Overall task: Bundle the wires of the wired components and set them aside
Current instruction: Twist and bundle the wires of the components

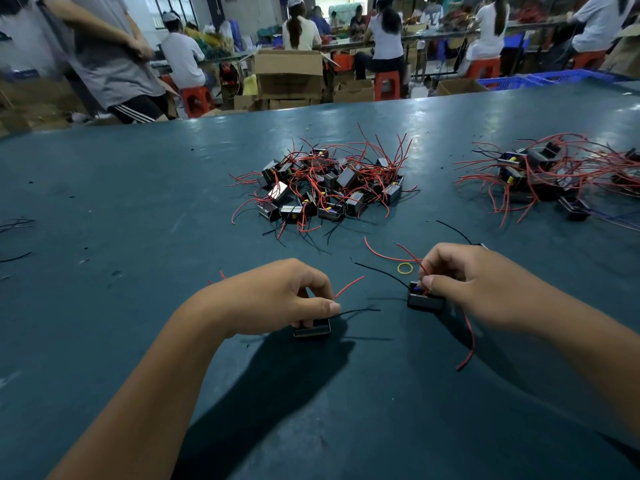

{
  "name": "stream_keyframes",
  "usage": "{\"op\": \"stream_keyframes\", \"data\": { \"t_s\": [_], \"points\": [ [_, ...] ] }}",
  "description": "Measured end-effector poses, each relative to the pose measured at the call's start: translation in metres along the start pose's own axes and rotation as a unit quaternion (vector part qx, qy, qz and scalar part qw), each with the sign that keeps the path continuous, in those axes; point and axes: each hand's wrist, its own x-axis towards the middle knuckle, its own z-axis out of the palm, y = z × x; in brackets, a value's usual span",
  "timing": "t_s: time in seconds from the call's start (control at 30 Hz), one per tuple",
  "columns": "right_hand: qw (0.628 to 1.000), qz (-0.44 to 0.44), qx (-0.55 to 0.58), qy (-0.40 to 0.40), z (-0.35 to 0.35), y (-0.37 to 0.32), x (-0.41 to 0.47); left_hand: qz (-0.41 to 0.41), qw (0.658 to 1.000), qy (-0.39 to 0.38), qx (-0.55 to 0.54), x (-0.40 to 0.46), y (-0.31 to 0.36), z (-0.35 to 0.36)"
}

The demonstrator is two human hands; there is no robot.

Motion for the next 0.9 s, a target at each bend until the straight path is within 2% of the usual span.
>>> {"op": "stream_keyframes", "data": {
  "t_s": [0.53,0.67,0.9],
  "points": [
    [0.995,-0.027,0.078,-0.053,-0.003,-0.004,-0.003,0.017,1.000,0.012,0.014,0.003,-0.003,0.002],
    [0.996,-0.039,0.065,-0.042,-0.005,-0.004,-0.003,0.028,0.999,0.031,-0.001,0.004,-0.004,0.003],
    [0.999,-0.048,0.021,0.007,0.002,-0.002,-0.002,0.061,0.988,0.110,0.085,0.004,0.003,0.012]
  ]
}}
